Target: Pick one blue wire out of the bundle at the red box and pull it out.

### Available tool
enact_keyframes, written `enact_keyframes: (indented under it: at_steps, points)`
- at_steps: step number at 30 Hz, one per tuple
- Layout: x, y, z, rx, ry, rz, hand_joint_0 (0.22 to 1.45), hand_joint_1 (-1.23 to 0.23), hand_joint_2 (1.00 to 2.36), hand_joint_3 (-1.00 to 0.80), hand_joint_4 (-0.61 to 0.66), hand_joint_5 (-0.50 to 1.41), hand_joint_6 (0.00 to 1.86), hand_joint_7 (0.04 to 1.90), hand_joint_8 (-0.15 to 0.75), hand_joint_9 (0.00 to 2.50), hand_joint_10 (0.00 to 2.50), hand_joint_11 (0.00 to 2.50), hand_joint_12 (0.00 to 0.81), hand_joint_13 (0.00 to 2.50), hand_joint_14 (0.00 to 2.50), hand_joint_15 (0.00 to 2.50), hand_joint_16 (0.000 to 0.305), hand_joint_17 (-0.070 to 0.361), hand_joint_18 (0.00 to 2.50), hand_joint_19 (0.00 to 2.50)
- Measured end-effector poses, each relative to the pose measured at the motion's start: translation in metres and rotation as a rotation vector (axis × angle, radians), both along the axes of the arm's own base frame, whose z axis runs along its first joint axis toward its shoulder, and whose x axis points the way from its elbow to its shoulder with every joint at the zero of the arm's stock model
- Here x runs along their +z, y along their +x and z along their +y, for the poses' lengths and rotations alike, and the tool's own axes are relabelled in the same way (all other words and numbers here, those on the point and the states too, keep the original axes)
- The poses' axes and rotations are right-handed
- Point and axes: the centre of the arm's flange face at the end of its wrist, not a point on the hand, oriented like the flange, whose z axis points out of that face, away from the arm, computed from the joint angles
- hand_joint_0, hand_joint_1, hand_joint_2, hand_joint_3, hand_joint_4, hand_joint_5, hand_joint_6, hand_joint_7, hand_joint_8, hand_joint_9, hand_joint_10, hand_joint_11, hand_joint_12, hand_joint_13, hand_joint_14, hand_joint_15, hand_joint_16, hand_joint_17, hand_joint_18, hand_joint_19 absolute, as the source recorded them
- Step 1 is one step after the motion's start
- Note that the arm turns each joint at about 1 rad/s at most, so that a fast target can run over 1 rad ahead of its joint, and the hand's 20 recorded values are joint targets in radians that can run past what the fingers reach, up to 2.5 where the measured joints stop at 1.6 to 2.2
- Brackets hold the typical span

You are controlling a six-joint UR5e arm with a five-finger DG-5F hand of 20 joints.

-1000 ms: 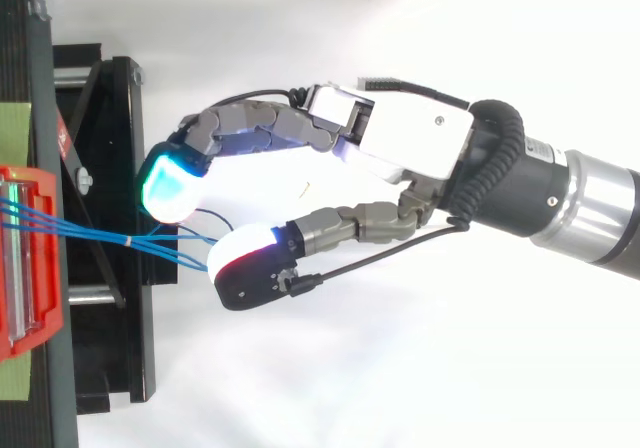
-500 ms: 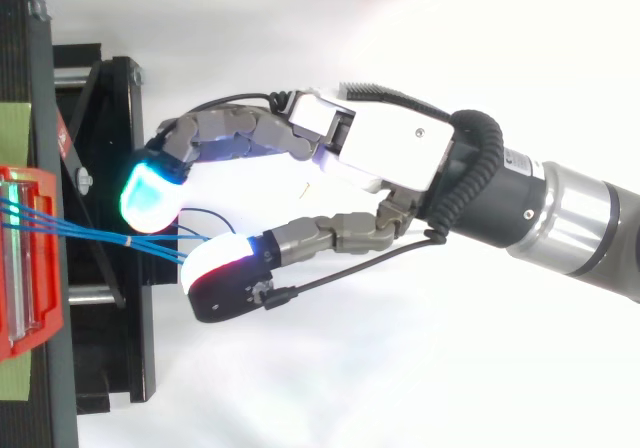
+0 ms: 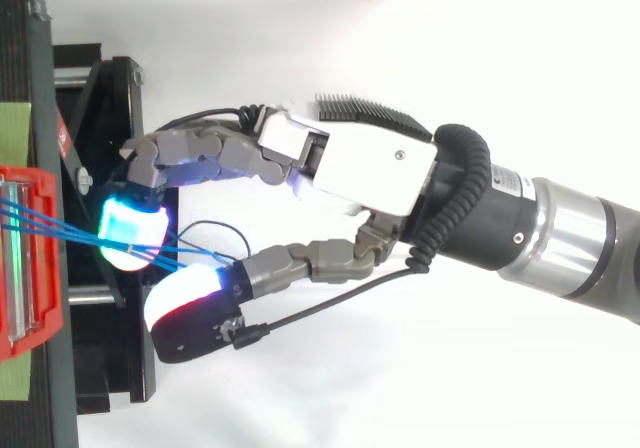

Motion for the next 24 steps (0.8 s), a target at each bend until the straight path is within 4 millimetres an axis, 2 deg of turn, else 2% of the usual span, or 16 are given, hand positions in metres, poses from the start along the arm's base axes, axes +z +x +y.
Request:
enact_keyframes:
  at_steps: [8, 18, 24]
  points:
    - [0.0005, 0.0004, 0.0016, 0.001, 0.0, -0.003, 0.58, -0.66, 1.01, -0.44, 0.22, -0.12, 0.54, 1.2, 0.247, 0.64, 0.0, 0.14, 0.339, 0.37, 0.0, 0.13, 0.053, 0.119, 0.18, 0.26]
    - [0.0008, 0.0006, 0.0004, -0.001, 0.001, -0.007, 0.6, -0.67, 1.01, -0.36, 0.18, -0.16, 0.71, 0.97, 0.246, 0.65, 0.01, 0.18, 0.334, 0.4, 0.01, 0.14, 0.052, 0.116, 0.22, 0.27]
    - [0.001, 0.0007, 0.0005, -0.001, 0.002, -0.008, 0.6, -0.67, 1.01, -0.31, 0.18, -0.18, 0.78, 0.91, 0.248, 0.64, 0.01, 0.21, 0.336, 0.4, 0.01, 0.15, 0.052, 0.116, 0.23, 0.28]
